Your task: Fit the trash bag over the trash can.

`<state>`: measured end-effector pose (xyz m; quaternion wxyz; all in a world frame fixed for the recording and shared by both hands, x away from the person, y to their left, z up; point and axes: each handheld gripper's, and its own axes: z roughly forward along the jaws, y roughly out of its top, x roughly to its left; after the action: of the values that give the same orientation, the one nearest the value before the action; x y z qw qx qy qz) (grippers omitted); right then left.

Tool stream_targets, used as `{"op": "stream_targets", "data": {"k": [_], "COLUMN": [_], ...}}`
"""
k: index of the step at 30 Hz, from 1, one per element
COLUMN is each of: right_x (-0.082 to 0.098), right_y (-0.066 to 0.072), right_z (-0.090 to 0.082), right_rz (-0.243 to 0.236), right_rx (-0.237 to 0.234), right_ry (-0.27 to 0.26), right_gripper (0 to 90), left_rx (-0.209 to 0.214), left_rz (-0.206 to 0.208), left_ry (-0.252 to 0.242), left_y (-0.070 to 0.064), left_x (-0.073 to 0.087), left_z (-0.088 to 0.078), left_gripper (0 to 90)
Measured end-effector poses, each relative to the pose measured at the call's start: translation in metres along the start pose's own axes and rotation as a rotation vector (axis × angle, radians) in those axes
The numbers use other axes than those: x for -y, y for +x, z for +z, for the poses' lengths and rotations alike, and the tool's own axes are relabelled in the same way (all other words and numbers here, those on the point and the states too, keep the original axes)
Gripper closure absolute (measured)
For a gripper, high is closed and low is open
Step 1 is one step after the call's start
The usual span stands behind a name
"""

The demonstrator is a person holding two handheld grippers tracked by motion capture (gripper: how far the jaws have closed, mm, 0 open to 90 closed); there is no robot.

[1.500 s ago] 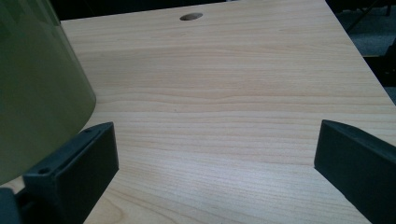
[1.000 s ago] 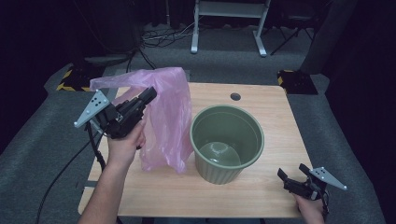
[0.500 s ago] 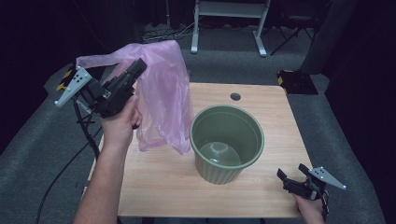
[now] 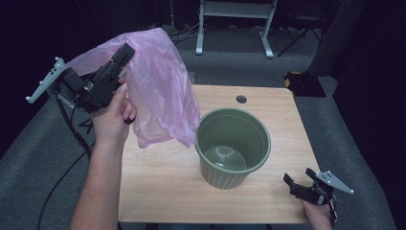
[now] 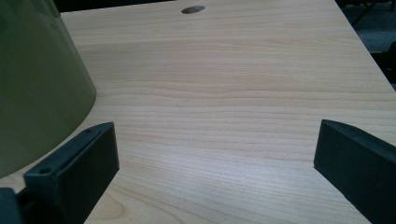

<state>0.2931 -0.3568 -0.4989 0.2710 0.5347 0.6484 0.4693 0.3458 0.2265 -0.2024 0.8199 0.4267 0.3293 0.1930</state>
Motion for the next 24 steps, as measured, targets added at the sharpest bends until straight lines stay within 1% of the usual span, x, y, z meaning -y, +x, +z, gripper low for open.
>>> {"op": "stream_targets", "data": {"k": [3, 4, 7, 8, 9, 10, 12, 14, 15, 18, 19, 20, 22, 24], "right_x": [0.0, 0.0, 0.0, 0.0, 0.0, 0.0, 0.0, 0.0, 0.0, 0.0, 0.0, 0.0, 0.0, 0.0], "right_y": [0.0, 0.0, 0.0, 0.0, 0.0, 0.0, 0.0, 0.0, -0.001, -0.001, -0.001, -0.001, -0.001, -0.001], "right_z": [0.0, 0.0, 0.0, 0.0, 0.0, 0.0, 0.0, 0.0, -0.001, -0.001, -0.001, -0.001, -0.001, -0.001], "right_rz": [0.001, 0.001, 0.003, 0.005, 0.005, 0.005, 0.006, 0.005, 0.006, 0.007, 0.006, 0.008, 0.008, 0.007], "right_rx": [-0.001, -0.001, -0.002, -0.003, -0.003, -0.003, -0.005, -0.005, -0.005, -0.005, -0.007, -0.007, -0.008, -0.008], "right_ry": [0.001, 0.0, 0.0, 0.001, 0.001, 0.001, 0.002, 0.001, 0.001, 0.001, 0.001, 0.0, 0.0, -0.001], "right_gripper": [0.1, 0.1, 0.1, 0.1, 0.1, 0.1, 0.1, 0.1, 0.1, 0.1, 0.1, 0.1, 0.1, 0.1], "left_rx": [0.024, 0.031, 0.039, 0.047, 0.047, 0.051, 0.049, 0.053, 0.057, 0.059, 0.06, 0.055, 0.056, 0.059], "left_rz": [-0.031, -0.036, -0.032, -0.036, -0.036, -0.042, -0.036, -0.044, -0.057, -0.063, -0.061, -0.047, -0.044, -0.044], "left_ry": [-0.013, -0.011, -0.001, 0.011, 0.011, 0.017, 0.03, 0.046, 0.055, 0.063, 0.07, 0.092, 0.1, 0.121], "left_y": [-0.003, -0.004, -0.006, -0.008, -0.008, -0.008, -0.009, -0.009, -0.008, -0.008, -0.008, -0.009, -0.01, -0.011], "left_x": [0.001, 0.002, 0.005, 0.011, 0.011, 0.014, 0.02, 0.026, 0.032, 0.037, 0.039, 0.045, 0.047, 0.056], "left_z": [0.003, 0.006, 0.01, 0.014, 0.014, 0.016, 0.02, 0.025, 0.029, 0.032, 0.034, 0.038, 0.04, 0.045], "left_gripper": [89.8, 89.8, 89.8, 89.8, 89.8, 89.8, 89.8, 89.8, 89.8, 89.8, 89.8, 89.8, 89.7, 89.8]}}
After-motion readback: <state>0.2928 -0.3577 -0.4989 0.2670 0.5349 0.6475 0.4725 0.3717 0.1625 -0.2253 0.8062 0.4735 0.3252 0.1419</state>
